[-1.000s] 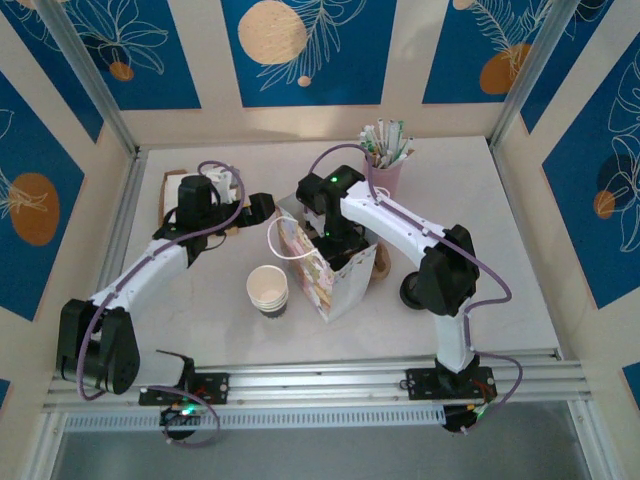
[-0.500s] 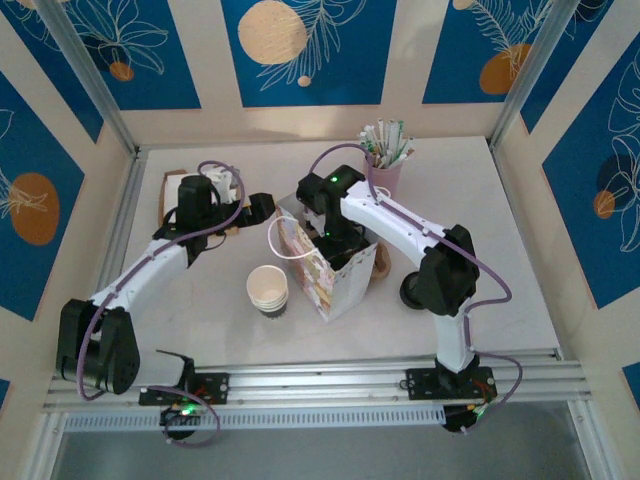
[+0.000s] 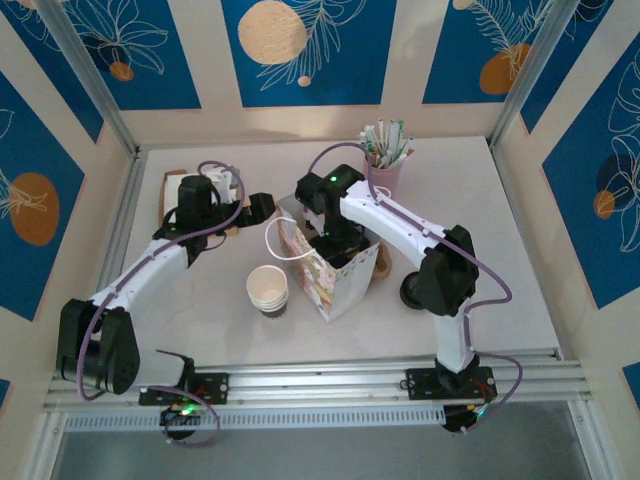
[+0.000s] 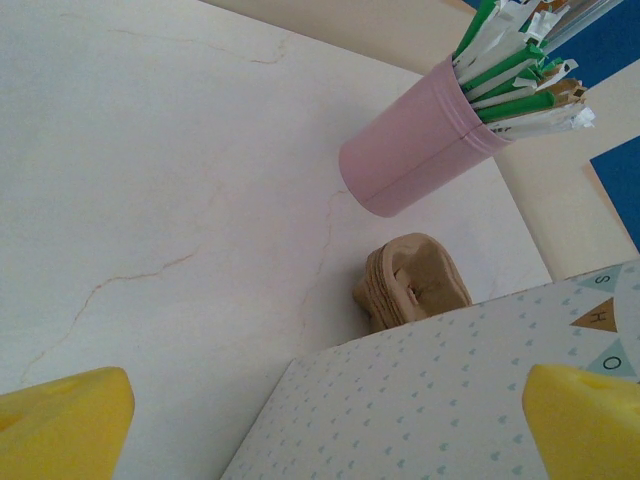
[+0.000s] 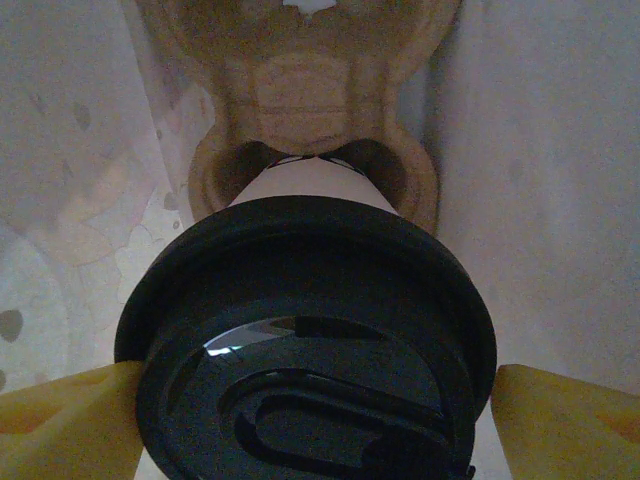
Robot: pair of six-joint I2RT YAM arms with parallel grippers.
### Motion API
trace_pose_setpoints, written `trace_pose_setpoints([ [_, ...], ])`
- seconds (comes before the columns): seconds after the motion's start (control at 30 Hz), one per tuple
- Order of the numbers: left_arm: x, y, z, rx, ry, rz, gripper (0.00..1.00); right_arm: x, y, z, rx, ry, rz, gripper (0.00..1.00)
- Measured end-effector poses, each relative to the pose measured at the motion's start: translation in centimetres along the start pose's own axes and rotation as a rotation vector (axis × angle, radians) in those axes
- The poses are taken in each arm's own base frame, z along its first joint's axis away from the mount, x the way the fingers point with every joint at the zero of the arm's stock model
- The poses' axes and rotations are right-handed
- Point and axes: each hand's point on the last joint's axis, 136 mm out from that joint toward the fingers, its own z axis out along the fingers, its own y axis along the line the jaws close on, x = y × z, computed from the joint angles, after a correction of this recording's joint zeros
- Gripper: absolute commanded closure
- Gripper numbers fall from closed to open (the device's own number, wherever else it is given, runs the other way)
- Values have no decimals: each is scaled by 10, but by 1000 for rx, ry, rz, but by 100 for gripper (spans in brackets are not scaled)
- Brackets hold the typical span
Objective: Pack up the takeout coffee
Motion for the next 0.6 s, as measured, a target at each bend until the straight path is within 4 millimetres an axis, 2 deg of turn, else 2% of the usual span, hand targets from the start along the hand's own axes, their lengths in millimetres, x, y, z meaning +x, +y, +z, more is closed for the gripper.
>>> trace_pose_setpoints([
  [0.27, 0, 0, 0, 0, 0, 0, 0, 0, -1, 0, 8, -2, 0, 14],
  [0.4, 0, 0, 0, 1, 0, 0, 0, -1, -2, 0, 12, -3, 3, 18],
  [0.6, -4, -5, -5, 8, -16, 9, 0, -1, -2, -1, 13, -4, 4, 17],
])
